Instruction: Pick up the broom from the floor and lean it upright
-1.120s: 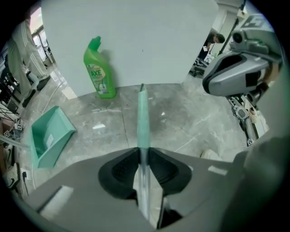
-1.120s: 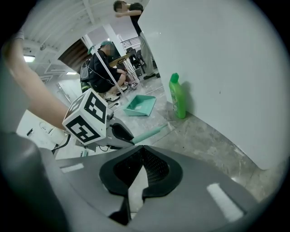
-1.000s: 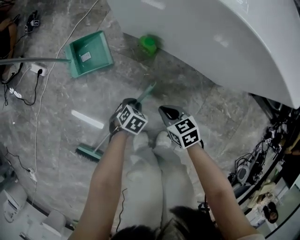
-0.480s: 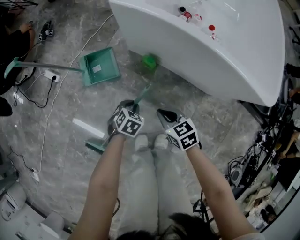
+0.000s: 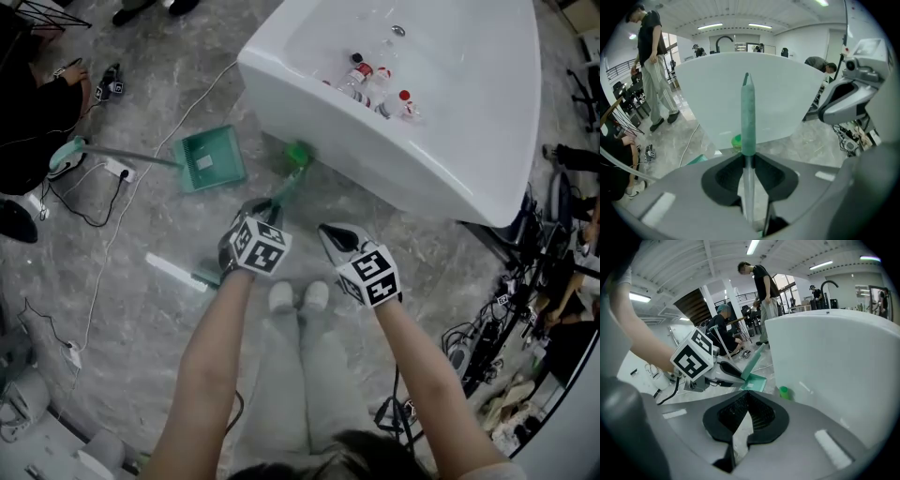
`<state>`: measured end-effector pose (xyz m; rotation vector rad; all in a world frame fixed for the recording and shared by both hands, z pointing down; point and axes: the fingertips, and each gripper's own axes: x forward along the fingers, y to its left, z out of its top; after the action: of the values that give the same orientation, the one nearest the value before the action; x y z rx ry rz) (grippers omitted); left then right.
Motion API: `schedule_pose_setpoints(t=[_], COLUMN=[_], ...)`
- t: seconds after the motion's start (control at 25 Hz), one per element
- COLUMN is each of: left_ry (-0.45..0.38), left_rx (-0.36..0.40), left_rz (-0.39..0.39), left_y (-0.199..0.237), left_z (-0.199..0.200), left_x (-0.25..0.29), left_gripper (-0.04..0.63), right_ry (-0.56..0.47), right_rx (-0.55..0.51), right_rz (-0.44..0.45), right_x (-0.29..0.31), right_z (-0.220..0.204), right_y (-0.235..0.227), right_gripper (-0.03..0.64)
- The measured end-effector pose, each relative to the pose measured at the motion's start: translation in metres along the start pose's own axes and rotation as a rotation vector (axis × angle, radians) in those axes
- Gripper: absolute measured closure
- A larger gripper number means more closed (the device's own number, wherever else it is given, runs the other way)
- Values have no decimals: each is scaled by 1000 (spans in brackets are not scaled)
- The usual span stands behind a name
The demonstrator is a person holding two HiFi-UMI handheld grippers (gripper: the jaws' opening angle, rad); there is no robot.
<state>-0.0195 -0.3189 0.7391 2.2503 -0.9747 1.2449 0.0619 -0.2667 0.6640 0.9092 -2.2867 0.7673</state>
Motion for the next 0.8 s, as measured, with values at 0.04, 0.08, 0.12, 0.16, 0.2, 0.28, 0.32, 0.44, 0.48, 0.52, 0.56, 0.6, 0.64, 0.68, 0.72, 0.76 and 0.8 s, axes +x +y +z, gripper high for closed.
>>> schedule_pose_setpoints(t=[0.04, 0.08, 0.12, 0.16, 0.2, 0.28, 0.32, 0.44, 0.48, 0.52, 0.56, 0.6, 0.64, 0.68, 0.72, 0.76, 0.8], left_ry=[-13, -25, -35, -46, -57, -84, -97, -135, -148, -159, -170, -181, -191, -202, -211, -220, -227], left_rx=[-5, -9, -13, -16, -19, -24, -27, -32, -34, -36, -37, -38, -38, -37, -35, -32, -29], left_rz=[7, 14, 20, 24, 27, 35, 41, 53, 55, 57, 59, 62, 65, 68, 71, 73, 75], left_y=[5, 11, 15, 19, 22, 28, 31, 39, 40, 43, 45, 48, 51, 54, 56, 58, 59], left_z=[9, 18, 27, 35, 44, 64, 74, 103, 113, 121, 129, 137, 146, 154, 162, 170, 178], left_x=[-3, -7, -9, -12, -14, -20, -22, -28, -30, -32, -33, -35, -36, -36, -37, -36, -36], left_gripper=[520, 520, 520, 520, 520, 520, 518, 518, 518, 518, 518, 518, 518, 518, 518, 518, 518], right_ry=[-3, -5, -7, -11, -16, -32, -41, -59, -64, -69, -76, -85, -93, -101, -107, -110, -110], right_rx=[-5, -8, -8, -7, -3, 6, 7, -4, -8, -11, -11, -10, -6, 0, 5, 11, 15], right_rz=[-4, -8, -14, -20, -27, -39, -44, -55, -58, -60, -63, -66, -69, -73, -78, -81, -84], right_x=[-2, -3, -5, -7, -10, -16, -19, -28, -31, -33, -35, -38, -40, -42, -45, -47, -49], right_z=[5, 9, 13, 17, 21, 30, 35, 48, 52, 56, 59, 62, 65, 67, 67, 66, 65], right_y=[-2, -4, -6, -8, -11, -15, -17, -23, -25, -26, -27, -29, -30, -32, -33, -35, -35], right_gripper=[615, 615, 615, 615, 615, 615, 615, 615, 615, 615, 615, 615, 615, 615, 615, 615, 615])
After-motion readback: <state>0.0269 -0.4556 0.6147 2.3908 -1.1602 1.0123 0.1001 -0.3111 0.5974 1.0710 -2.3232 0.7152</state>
